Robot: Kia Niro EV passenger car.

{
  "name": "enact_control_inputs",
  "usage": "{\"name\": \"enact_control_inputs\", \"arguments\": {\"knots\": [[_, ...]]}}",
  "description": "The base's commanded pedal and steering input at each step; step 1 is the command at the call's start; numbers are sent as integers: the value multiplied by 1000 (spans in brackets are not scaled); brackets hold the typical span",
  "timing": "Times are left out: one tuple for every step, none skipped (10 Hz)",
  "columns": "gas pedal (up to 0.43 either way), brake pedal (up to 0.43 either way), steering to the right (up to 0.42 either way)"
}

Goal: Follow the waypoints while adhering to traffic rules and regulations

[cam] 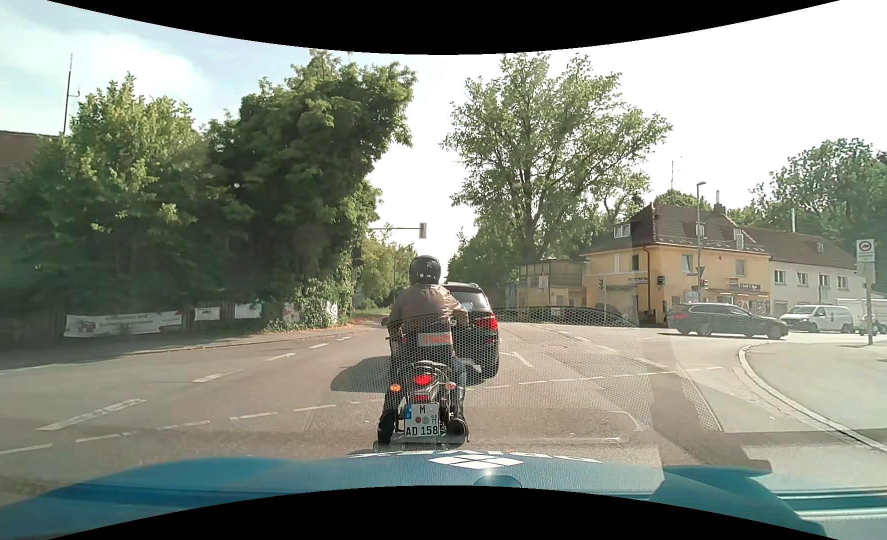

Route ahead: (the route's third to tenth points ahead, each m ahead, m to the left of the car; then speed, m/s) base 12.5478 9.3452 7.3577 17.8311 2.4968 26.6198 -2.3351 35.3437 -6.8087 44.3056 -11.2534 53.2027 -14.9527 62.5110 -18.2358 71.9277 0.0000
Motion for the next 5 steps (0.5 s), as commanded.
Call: {"name": "enact_control_inputs", "arguments": {"knots": [[0,299,-39],[0,299,-39],[0,299,-39],[0,299,-39],[0,299,-39]]}}
